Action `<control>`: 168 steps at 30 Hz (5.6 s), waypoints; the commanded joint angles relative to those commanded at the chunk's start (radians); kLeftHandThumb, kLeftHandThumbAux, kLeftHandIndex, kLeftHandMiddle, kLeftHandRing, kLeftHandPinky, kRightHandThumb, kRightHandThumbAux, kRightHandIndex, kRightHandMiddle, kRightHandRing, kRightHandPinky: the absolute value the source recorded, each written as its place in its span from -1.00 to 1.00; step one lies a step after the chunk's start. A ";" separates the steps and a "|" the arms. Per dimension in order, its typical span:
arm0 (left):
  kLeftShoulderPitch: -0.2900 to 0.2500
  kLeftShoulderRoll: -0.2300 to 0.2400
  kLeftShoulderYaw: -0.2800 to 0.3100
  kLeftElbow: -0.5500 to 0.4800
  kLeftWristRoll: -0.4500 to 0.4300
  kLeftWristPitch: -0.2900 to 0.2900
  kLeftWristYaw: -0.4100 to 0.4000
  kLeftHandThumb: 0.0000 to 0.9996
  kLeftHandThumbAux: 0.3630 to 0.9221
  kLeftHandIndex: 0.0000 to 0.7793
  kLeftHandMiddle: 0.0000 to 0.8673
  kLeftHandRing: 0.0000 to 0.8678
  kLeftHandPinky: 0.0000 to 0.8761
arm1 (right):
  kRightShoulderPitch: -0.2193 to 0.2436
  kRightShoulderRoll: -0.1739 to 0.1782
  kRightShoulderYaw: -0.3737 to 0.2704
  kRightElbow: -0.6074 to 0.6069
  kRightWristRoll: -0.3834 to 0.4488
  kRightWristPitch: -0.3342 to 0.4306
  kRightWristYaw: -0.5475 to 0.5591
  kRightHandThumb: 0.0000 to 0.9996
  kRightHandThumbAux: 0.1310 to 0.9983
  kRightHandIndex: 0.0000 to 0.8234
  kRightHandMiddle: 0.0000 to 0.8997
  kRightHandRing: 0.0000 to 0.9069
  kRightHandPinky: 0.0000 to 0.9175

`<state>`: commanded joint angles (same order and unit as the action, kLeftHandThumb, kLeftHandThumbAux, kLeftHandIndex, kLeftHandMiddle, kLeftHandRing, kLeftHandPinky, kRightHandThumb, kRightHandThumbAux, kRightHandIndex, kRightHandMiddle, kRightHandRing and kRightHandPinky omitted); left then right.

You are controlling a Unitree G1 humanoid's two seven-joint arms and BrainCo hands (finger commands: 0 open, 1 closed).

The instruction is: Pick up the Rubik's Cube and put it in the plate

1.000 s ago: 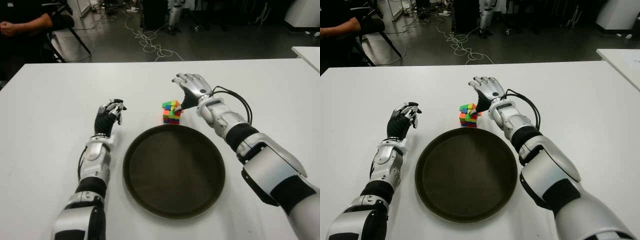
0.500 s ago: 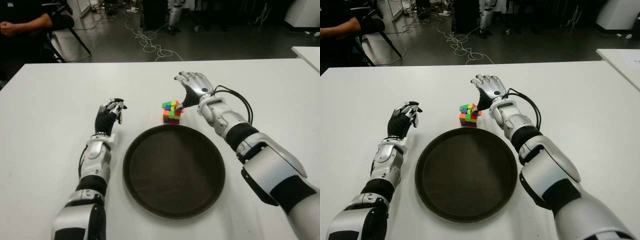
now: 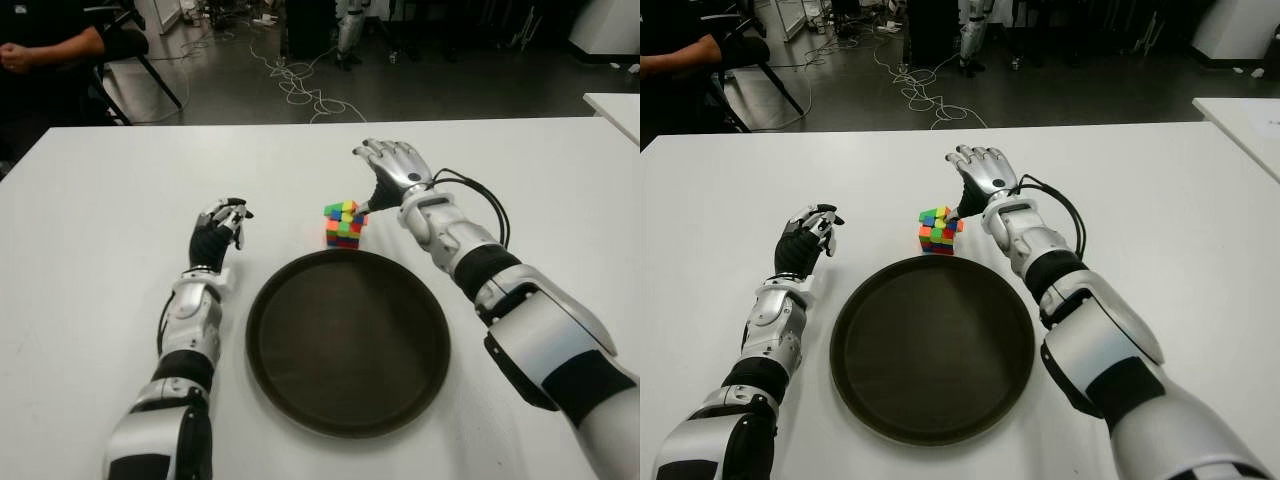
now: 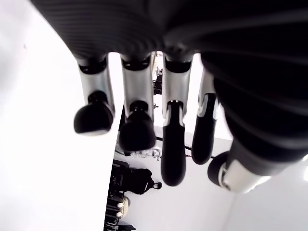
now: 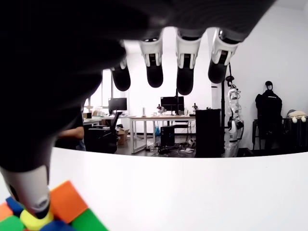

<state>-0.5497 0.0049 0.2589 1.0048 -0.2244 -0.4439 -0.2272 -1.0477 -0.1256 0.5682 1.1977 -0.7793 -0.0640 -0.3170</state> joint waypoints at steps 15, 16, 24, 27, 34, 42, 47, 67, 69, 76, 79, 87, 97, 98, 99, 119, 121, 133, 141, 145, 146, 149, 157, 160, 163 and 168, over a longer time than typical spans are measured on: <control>-0.007 0.007 -0.011 0.000 0.023 0.018 0.025 0.71 0.05 0.09 0.28 0.78 0.82 | 0.006 -0.062 -0.033 -0.092 0.017 -0.002 0.008 -1.00 0.14 -0.78 -0.76 -0.75 -0.84; -0.007 0.007 -0.011 0.000 0.023 0.019 0.026 0.71 0.05 0.09 0.28 0.78 0.82 | 0.008 -0.069 -0.037 -0.106 0.019 -0.001 0.011 -1.00 0.16 -0.78 -0.76 -0.75 -0.84; -0.006 0.007 -0.011 -0.006 0.021 0.023 0.028 0.71 0.05 0.08 0.29 0.80 0.83 | 0.066 -0.130 -0.079 -0.307 0.034 0.042 0.068 -1.00 0.19 -0.79 -0.77 -0.77 -0.84; -0.006 0.009 -0.013 -0.002 0.024 0.020 0.029 0.71 0.05 0.08 0.29 0.79 0.82 | 0.077 -0.130 -0.092 -0.325 0.041 0.042 0.059 -1.00 0.19 -0.78 -0.76 -0.77 -0.84; -0.007 0.011 -0.014 -0.001 0.027 0.024 0.027 0.71 0.06 0.08 0.30 0.79 0.81 | 0.114 -0.135 -0.125 -0.400 0.083 0.004 0.085 -1.00 0.19 -0.74 -0.71 -0.72 -0.78; -0.008 0.007 -0.010 0.000 0.024 0.026 0.027 0.71 0.05 0.08 0.30 0.80 0.82 | 0.168 -0.079 -0.171 -0.460 0.195 -0.060 0.171 -1.00 0.09 -0.75 -0.71 -0.74 -0.85; -0.013 0.002 0.000 0.005 0.009 0.034 0.019 0.71 0.06 0.08 0.29 0.81 0.83 | 0.194 -0.040 -0.191 -0.441 0.281 -0.147 0.229 -1.00 0.07 -0.75 -0.71 -0.75 -0.85; -0.037 -0.004 0.052 0.006 -0.065 0.137 0.004 0.71 0.06 0.07 0.28 0.86 0.86 | 0.133 0.012 -0.218 -0.164 0.339 -0.332 0.288 -1.00 -0.11 -1.00 -0.99 -1.00 -0.99; -0.035 -0.003 0.053 0.003 -0.067 0.140 0.000 0.71 0.06 0.07 0.28 0.86 0.85 | 0.133 0.013 -0.212 -0.163 0.332 -0.322 0.291 -1.00 -0.15 -1.00 -1.00 -1.00 -1.00; -0.034 0.002 0.054 0.001 -0.071 0.153 -0.006 0.71 0.06 0.08 0.28 0.84 0.84 | 0.132 0.023 -0.203 -0.149 0.317 -0.308 0.292 -1.00 -0.21 -1.00 -1.00 -1.00 -0.98; -0.034 0.003 0.054 0.001 -0.070 0.159 -0.004 0.71 0.06 0.08 0.29 0.84 0.84 | 0.128 0.027 -0.199 -0.135 0.308 -0.306 0.287 -1.00 -0.21 -1.00 -1.00 -1.00 -0.97; -0.028 -0.002 0.052 -0.022 -0.073 0.166 -0.007 0.71 0.06 0.07 0.28 0.83 0.85 | 0.120 0.031 -0.185 -0.099 0.282 -0.310 0.259 -1.00 -0.15 -1.00 -1.00 -1.00 -0.99; -0.027 0.000 0.057 -0.022 -0.079 0.169 -0.024 0.70 0.07 0.06 0.26 0.84 0.87 | 0.111 0.034 -0.173 -0.067 0.260 -0.308 0.230 -1.00 -0.09 -1.00 -1.00 -1.00 -1.00; -0.026 0.000 0.057 -0.022 -0.079 0.169 -0.024 0.70 0.07 0.06 0.26 0.84 0.87 | 0.110 0.034 -0.172 -0.065 0.259 -0.308 0.228 -1.00 -0.08 -1.00 -1.00 -1.00 -0.99; -0.026 0.000 0.055 -0.024 -0.077 0.169 -0.023 0.70 0.07 0.06 0.26 0.84 0.87 | 0.111 0.035 -0.171 -0.060 0.257 -0.309 0.223 -1.00 -0.07 -1.00 -1.00 -1.00 -0.99; -0.020 0.000 0.048 -0.032 -0.065 0.143 -0.008 0.70 0.06 0.07 0.28 0.82 0.85 | 0.109 0.061 -0.136 0.024 0.221 -0.304 0.154 -1.00 0.05 -1.00 -1.00 -1.00 -0.99; -0.020 -0.001 0.049 -0.032 -0.065 0.142 -0.009 0.70 0.06 0.07 0.28 0.82 0.85 | 0.109 0.062 -0.134 0.029 0.221 -0.301 0.151 -1.00 0.06 -1.00 -1.00 -1.00 -0.98; -0.015 -0.009 0.053 -0.056 -0.080 0.168 -0.007 0.70 0.07 0.06 0.26 0.83 0.87 | 0.104 0.074 -0.107 0.086 0.191 -0.259 0.142 -1.00 0.14 -1.00 -1.00 -1.00 -0.97; -0.008 -0.010 0.048 -0.069 -0.074 0.173 0.004 0.70 0.07 0.06 0.26 0.82 0.87 | 0.107 0.075 -0.095 0.106 0.177 -0.229 0.135 -1.00 0.19 -1.00 -1.00 -1.00 -1.00; -0.004 -0.011 0.048 -0.083 -0.078 0.186 0.003 0.70 0.07 0.06 0.26 0.82 0.87 | 0.110 0.076 -0.093 0.112 0.171 -0.222 0.128 -1.00 0.22 -1.00 -1.00 -1.00 -0.99; -0.004 -0.011 0.048 -0.085 -0.079 0.189 0.003 0.70 0.07 0.06 0.26 0.82 0.87 | 0.111 0.076 -0.092 0.114 0.169 -0.220 0.125 -1.00 0.22 -1.00 -1.00 -1.00 -0.99; -0.003 -0.012 0.050 -0.091 -0.083 0.199 0.001 0.70 0.07 0.06 0.25 0.81 0.86 | 0.113 0.078 -0.090 0.117 0.163 -0.213 0.115 -1.00 0.23 -1.00 -1.00 -1.00 -0.98; 0.000 -0.015 0.051 -0.102 -0.088 0.210 0.002 0.71 0.07 0.07 0.24 0.80 0.85 | 0.119 0.081 -0.089 0.123 0.152 -0.205 0.099 -1.00 0.25 -1.00 -1.00 -0.99 -0.94; 0.001 -0.015 0.049 -0.103 -0.087 0.209 0.001 0.71 0.07 0.07 0.26 0.80 0.86 | 0.123 0.082 -0.087 0.126 0.149 -0.203 0.094 -1.00 0.26 -1.00 -1.00 -0.99 -0.94; 0.001 -0.014 0.047 -0.104 -0.084 0.211 0.002 0.71 0.06 0.07 0.26 0.81 0.86 | 0.130 0.082 -0.084 0.132 0.145 -0.205 0.085 -1.00 0.27 -1.00 -0.99 -0.98 -0.94; 0.000 -0.014 0.047 -0.105 -0.084 0.217 0.002 0.71 0.06 0.07 0.27 0.79 0.85 | 0.136 0.083 -0.082 0.135 0.143 -0.208 0.076 -1.00 0.31 -0.97 -0.97 -0.96 -0.92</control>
<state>-0.5497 -0.0093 0.3055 0.8994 -0.3088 -0.2271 -0.2251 -0.9120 -0.0427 0.4860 1.3332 -0.6365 -0.2725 -0.2405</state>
